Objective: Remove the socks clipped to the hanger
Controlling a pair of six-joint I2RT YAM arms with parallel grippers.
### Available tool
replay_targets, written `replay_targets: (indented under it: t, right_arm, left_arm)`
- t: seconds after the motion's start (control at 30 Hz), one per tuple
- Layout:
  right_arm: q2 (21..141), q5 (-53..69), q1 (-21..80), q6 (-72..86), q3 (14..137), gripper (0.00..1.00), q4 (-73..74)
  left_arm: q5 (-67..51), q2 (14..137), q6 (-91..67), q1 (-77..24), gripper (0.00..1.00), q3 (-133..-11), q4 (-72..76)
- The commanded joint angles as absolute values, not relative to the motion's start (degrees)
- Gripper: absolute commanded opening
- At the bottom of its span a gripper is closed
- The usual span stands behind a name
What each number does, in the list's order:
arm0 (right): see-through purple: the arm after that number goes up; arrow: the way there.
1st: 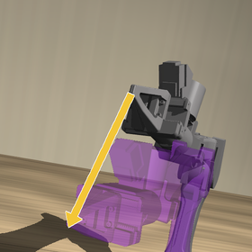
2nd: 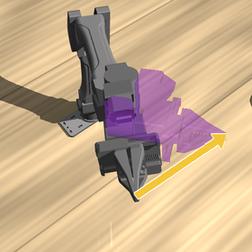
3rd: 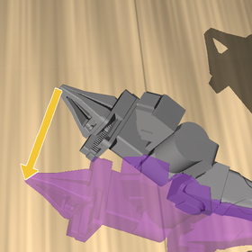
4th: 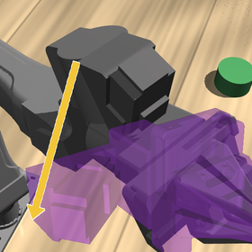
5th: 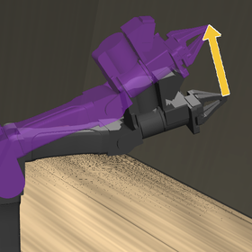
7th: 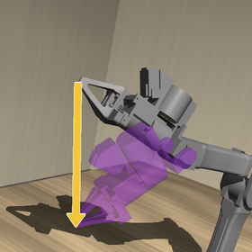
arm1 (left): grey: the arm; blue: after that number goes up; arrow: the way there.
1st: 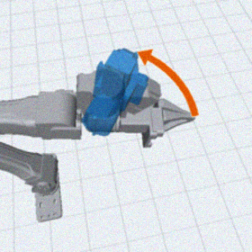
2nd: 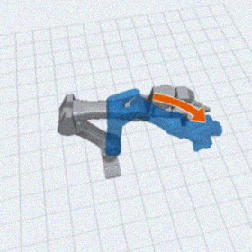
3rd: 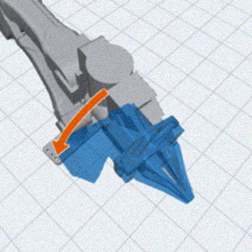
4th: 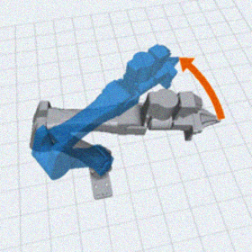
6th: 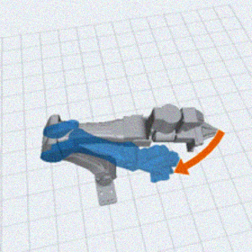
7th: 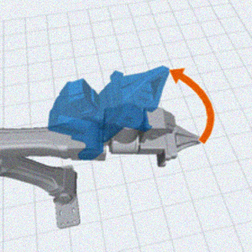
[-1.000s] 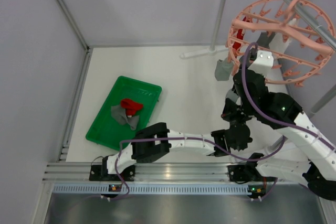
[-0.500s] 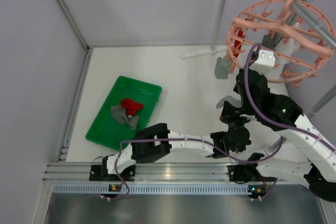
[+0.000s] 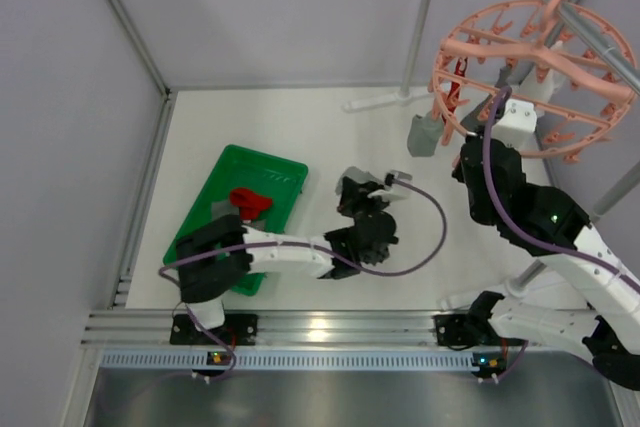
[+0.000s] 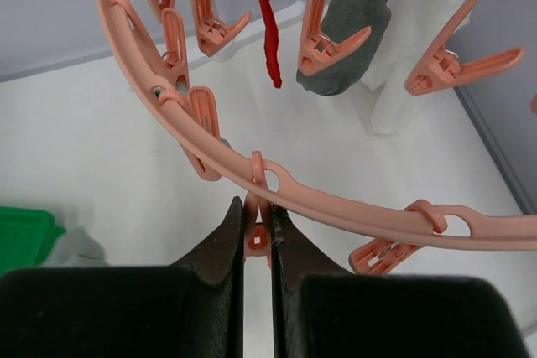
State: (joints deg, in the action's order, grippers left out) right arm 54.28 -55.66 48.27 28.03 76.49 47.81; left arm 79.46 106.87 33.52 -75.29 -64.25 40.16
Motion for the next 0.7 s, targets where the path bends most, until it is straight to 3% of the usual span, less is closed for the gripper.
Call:
replay_targets:
  t: [0.0, 0.03, 0.07, 0.1, 0.13, 0.27, 0.6, 0.63, 0.67]
  right_arm:
    - [53.00, -55.29, 48.96, 28.92, 76.20, 0.00, 50.45]
    - [52.56, -54.94, 48.96, 28.92, 76.03, 0.00, 50.45]
    - [52.38, -54.76, 49.04, 28.92, 75.85, 0.00, 50.54]
    - [51.95, -54.58, 48.96, 29.00, 75.68, 0.00, 50.45]
    - [51.86, -54.49, 49.04, 29.00, 75.59, 0.00, 50.54]
    - [50.89, -54.49, 48.96, 28.74, 74.62, 0.00, 50.45]
    - [49.83, -52.30, 48.96, 29.09, 73.48, 0.00, 50.27]
    - [49.83, -52.12, 48.96, 29.09, 73.30, 0.00, 50.27]
    - [49.83, -52.12, 49.04, 29.00, 73.21, 0.00, 50.36]
  left_arm:
    - [78.42, 92.07, 25.76, -71.38, 0.00, -56.53, 40.53]
    - [75.96, 89.32, 18.01, -70.85, 0.00, -54.60, 30.60]
    - [66.11, 84.08, 8.62, -69.97, 0.00, -55.71, 16.75]
    - [58.61, 81.59, -8.35, -65.78, 0.00, -56.94, 5.91]
    - [53.14, 79.30, -11.40, -62.52, 0.00, -54.95, 0.32]
    - [50.63, 69.28, -16.95, -55.91, 0.00, -48.44, -2.71]
    - [49.05, 63.54, -32.94, -39.92, 0.00, -43.07, -17.83]
    - [49.57, 63.46, -33.92, -39.47, 0.14, -42.89, -18.45]
    - [50.61, 63.20, -36.80, -39.11, 0.39, -42.80, -20.20]
